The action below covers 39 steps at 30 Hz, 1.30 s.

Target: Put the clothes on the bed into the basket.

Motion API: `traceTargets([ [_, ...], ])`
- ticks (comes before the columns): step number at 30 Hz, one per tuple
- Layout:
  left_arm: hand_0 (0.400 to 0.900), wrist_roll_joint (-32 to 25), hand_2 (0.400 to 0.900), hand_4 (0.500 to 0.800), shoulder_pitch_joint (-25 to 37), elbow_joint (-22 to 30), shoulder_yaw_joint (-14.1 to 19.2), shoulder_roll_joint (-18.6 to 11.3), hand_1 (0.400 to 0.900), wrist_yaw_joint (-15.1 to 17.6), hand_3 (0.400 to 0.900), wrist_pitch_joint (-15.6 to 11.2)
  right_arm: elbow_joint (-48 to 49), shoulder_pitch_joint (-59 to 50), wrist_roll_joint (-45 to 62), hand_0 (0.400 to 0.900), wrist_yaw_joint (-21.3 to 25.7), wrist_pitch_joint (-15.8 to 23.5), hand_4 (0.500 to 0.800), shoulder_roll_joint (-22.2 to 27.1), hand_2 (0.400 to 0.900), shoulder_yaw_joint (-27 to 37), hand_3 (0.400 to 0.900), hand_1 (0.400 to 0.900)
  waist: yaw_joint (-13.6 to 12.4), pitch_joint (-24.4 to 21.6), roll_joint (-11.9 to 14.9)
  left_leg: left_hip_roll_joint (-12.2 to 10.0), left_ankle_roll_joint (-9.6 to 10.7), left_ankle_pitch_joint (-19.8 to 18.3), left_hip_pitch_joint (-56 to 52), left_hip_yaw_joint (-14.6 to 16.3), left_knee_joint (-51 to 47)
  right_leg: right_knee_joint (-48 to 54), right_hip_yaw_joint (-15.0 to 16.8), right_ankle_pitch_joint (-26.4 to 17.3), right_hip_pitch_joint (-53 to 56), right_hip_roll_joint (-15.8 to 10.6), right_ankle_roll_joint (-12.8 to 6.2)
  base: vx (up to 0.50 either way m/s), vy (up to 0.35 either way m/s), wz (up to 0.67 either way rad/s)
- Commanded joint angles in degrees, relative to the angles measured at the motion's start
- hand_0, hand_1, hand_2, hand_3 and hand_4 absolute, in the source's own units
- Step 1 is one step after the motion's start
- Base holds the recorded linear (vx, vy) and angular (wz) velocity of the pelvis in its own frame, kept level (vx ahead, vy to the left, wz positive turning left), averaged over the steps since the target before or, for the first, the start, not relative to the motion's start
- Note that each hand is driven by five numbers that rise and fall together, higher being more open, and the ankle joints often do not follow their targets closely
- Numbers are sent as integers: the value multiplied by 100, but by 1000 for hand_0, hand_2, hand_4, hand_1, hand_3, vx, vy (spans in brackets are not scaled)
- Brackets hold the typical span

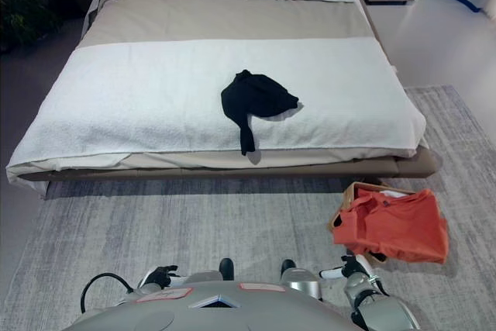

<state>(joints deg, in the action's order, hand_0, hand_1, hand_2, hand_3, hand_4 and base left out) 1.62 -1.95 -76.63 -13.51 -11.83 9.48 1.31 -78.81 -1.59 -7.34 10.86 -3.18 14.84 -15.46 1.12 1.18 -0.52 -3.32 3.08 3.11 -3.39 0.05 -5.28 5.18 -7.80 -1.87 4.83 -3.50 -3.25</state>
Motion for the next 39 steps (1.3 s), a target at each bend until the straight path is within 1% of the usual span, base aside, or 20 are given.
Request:
traceTargets([
  [1,900,76,900,800,336,-349,69,-75,900,157,900,-46,-349,-381,82,900,208,-12,800,-3,900,-73,900,900,-146,117,244,463,-142,-323,-76,-89,28,-18,311,2,40,-22,-263,0,0,0],
  [5,900,37,900,800,317,-382,102,-58,900,112,900,-36,-357,-383,80,900,189,-8,800,0,900,-73,900,900,-150,117,247,462,-139,-332,-91,-89,28,-18,304,16,53,-24,-263,0,0,0],
  [17,900,103,900,800,340,-389,58,-64,900,31,900,-27,-358,-436,-157,900,53,-34,800,-1,900,-285,900,900,-203,132,270,469,-141,-333,-100,-147,28,-18,240,31,85,-33,-260,4,-2,3],
  [29,900,55,900,800,344,-385,122,-101,900,-7,900,-4,-304,-471,-169,900,41,-55,800,27,900,-294,900,900,-236,193,271,453,-132,-325,-78,-203,28,-18,185,55,85,-19,-239,6,-6,2],
  [32,900,32,900,800,368,-370,120,-115,900,-20,900,16,-270,-503,-171,900,24,-68,800,36,900,-326,900,900,-233,264,261,421,-133,-308,-60,-215,28,-192,182,125,15,7,-197,1,-43,-1],
  [35,900,-22,900,800,403,-342,124,-154,900,-7,900,20,-240,-547,-176,900,13,-61,800,36,900,-384,900,900,-224,340,269,342,-148,-277,-21,-245,28,-544,270,266,-221,83,-115,-13,-65,-6],
  [36,900,-59,900,800,425,-321,150,-176,900,-4,900,26,-232,-567,-200,900,5,-57,800,48,900,-415,900,900,-241,382,309,307,-176,-309,40,-254,199,-647,315,329,-277,117,-71,-26,-98,-8],
  [37,900,-92,900,800,453,-306,163,-182,900,1,900,23,-228,-576,-211,900,9,-46,800,43,900,-446,900,900,-260,454,359,346,-170,-373,276,-250,639,-721,340,372,-319,126,-22,-63,-130,-1],
  [38,900,-144,900,800,488,-279,182,-195,900,13,900,19,-231,-590,-217,900,20,-27,800,42,900,-478,900,900,-296,548,434,436,-135,-445,591,-258,1229,-759,345,393,-348,120,31,-116,-163,8],
  [39,900,-238,900,800,521,-201,215,-209,900,43,900,10,-225,-595,-207,900,48,-6,800,64,900,-496,900,900,-376,680,506,521,-102,-387,969,-325,1900,-805,350,414,-343,138,95,-124,-202,10],
])
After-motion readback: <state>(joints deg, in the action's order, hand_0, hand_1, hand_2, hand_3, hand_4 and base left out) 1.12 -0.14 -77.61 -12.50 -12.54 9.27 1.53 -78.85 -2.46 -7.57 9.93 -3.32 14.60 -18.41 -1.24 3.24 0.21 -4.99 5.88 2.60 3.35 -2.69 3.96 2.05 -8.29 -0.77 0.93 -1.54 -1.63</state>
